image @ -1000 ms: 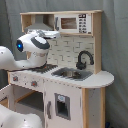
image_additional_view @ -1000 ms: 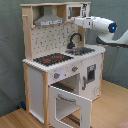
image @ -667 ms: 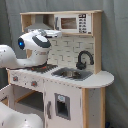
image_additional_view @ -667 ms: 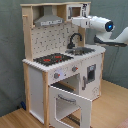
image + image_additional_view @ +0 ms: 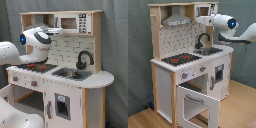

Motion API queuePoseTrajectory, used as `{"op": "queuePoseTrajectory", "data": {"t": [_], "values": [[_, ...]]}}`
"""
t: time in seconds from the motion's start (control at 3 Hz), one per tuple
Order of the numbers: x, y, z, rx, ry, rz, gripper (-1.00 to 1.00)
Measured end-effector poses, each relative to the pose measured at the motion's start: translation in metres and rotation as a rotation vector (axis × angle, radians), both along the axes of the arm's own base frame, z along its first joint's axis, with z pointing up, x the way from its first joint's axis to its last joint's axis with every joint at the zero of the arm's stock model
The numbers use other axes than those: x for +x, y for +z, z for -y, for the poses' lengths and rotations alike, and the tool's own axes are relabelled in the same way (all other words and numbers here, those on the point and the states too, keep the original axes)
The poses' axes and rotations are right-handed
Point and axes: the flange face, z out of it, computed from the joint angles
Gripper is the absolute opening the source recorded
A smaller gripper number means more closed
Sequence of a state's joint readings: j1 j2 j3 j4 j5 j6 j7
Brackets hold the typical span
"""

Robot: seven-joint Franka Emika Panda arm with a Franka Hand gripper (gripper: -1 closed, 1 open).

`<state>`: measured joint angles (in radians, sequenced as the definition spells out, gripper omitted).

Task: Play with the kitchen

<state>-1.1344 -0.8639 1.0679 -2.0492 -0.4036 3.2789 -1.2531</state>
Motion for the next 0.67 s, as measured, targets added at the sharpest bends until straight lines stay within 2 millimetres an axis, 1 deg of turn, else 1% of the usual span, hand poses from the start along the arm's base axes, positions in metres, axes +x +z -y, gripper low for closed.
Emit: {"op": "queuePoseTrajectory", "data": {"t": [0.67], "values": [[0.028, 0.007, -0.013, -0.015, -0.022, -0.027, 1.0]]}}
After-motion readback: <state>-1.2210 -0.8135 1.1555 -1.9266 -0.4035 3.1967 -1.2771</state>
